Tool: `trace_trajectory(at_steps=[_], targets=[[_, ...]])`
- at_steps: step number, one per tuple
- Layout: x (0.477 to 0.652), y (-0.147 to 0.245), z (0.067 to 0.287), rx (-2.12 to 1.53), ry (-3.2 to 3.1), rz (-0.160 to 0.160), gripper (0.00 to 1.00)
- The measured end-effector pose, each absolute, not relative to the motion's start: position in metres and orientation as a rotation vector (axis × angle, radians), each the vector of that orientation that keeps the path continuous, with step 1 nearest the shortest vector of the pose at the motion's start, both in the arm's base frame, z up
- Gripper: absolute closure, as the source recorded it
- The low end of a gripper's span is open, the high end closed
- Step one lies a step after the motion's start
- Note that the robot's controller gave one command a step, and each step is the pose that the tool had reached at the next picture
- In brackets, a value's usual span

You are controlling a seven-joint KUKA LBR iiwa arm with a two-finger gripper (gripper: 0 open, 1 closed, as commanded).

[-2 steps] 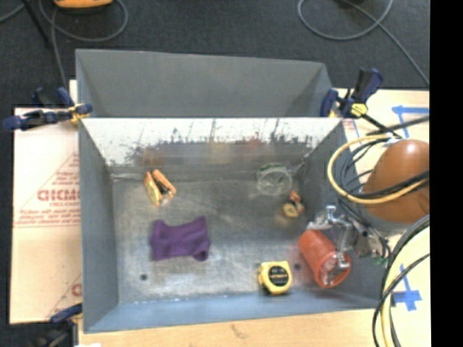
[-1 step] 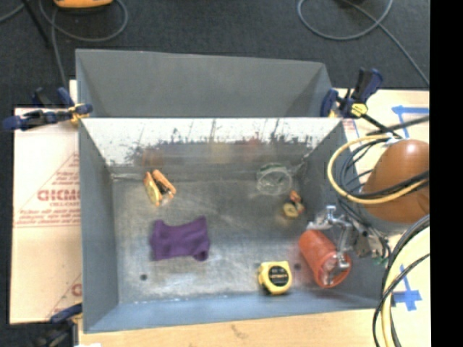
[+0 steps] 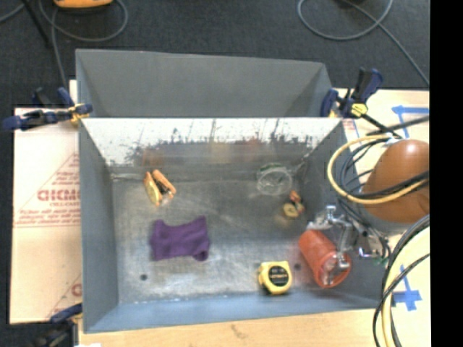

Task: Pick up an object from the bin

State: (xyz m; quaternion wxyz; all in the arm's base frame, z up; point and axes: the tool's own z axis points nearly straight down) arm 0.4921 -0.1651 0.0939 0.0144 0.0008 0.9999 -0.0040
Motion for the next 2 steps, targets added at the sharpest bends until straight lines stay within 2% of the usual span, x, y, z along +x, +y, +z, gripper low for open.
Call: trace_trajectory(at_steps=[2], targets=[[0.4921,-0.1651,0.0939,0.000,3.113,-0.013,1.00]])
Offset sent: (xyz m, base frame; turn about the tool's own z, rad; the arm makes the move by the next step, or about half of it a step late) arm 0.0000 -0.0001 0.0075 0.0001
